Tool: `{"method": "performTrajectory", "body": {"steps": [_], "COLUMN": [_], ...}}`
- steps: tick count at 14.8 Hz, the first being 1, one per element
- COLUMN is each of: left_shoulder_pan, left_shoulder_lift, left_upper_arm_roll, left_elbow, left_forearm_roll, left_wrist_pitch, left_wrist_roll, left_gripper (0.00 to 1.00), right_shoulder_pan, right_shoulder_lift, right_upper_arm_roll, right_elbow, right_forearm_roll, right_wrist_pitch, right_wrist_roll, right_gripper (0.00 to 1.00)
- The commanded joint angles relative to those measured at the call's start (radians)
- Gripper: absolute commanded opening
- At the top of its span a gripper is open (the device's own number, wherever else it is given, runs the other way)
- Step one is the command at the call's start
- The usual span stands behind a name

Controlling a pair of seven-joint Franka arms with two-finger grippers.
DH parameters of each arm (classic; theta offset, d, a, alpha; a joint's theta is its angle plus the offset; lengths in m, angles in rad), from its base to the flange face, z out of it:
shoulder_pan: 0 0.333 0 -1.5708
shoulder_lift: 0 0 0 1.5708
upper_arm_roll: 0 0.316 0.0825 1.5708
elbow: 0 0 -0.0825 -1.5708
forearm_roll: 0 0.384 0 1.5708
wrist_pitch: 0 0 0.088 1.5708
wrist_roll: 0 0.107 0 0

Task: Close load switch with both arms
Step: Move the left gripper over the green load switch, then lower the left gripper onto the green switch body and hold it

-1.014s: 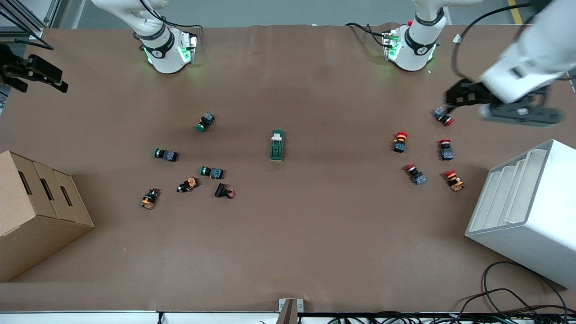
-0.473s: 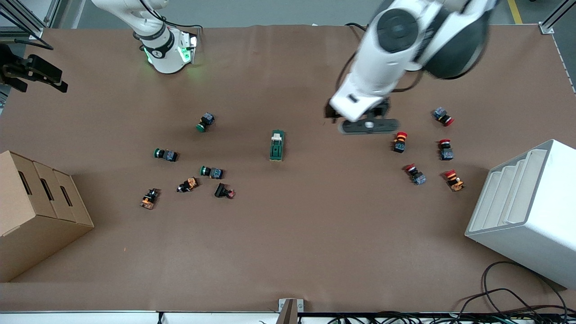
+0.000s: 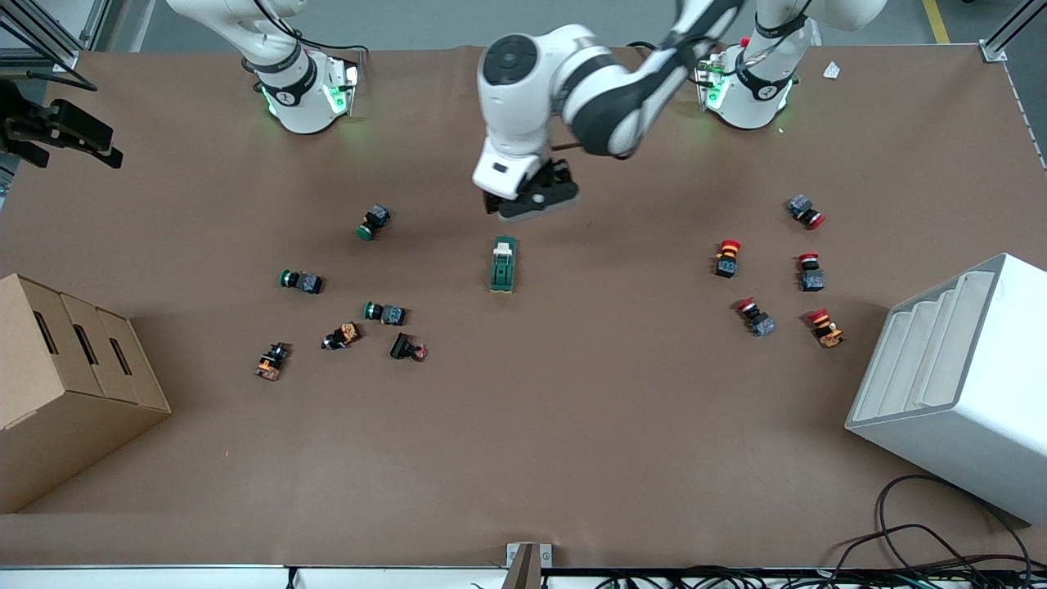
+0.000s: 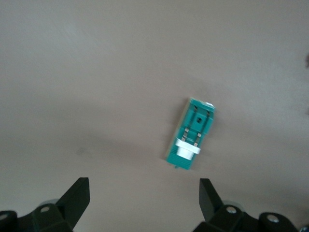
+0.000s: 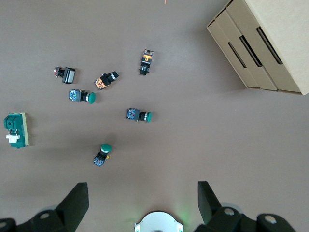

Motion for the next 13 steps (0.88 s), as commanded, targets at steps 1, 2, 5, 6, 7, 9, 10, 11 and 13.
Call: {"method": "performTrajectory", "body": {"steps": [1, 2, 5, 6, 7, 9, 10, 11, 13], "left_shoulder_pan": [-0.058, -0.091, -0.160, -0.174, -0.193, -0.208, -0.211, -0.213, -0.219], "left_shoulder_lift": [0.082, 0.114, 0.215, 0.240, 0.263, 0.283, 0.284, 0.287, 0.303], "left_upper_arm_roll": [0.004, 0.004, 0.004, 0.004, 0.004, 0.004, 0.004, 0.004, 0.004], "left_elbow": [0.017, 0.017, 0.017, 0.015, 0.012, -0.009, -0.030, -0.050, -0.077], "left_forearm_roll": [0.119, 0.191, 0.488, 0.559, 0.625, 0.742, 0.832, 0.918, 1.070], "left_wrist_pitch": [0.079, 0.105, 0.130, 0.130, 0.130, 0.130, 0.130, 0.130, 0.130], "left_wrist_roll": [-0.168, -0.237, -0.482, -0.541, -0.575, -0.598, -0.600, -0.607, -0.671], "left_gripper": [1.00, 1.00, 1.00, 0.99, 0.99, 0.98, 0.98, 0.98, 0.98], "right_shoulder_pan": [-0.006, -0.006, -0.007, -0.007, -0.007, -0.007, -0.007, -0.007, -0.007], "right_shoulder_lift": [-0.028, -0.028, -0.027, -0.028, -0.027, -0.027, -0.027, -0.027, -0.027], "right_upper_arm_roll": [0.010, 0.010, 0.008, 0.008, 0.007, 0.007, 0.007, 0.007, 0.005], "right_elbow": [-0.027, -0.027, -0.027, -0.027, -0.027, -0.027, -0.027, -0.027, -0.025], "right_forearm_roll": [-0.018, -0.018, -0.001, 0.005, 0.011, 0.024, 0.028, 0.027, 0.027], "right_wrist_pitch": [0.006, 0.006, 0.007, 0.007, 0.010, 0.012, 0.012, 0.012, 0.006], "right_wrist_roll": [-0.013, -0.013, -0.004, -0.004, -0.004, -0.004, -0.004, -0.006, -0.009], "right_gripper": [1.00, 1.00, 1.00, 1.00, 1.00, 1.00, 1.00, 1.00, 1.00]}}
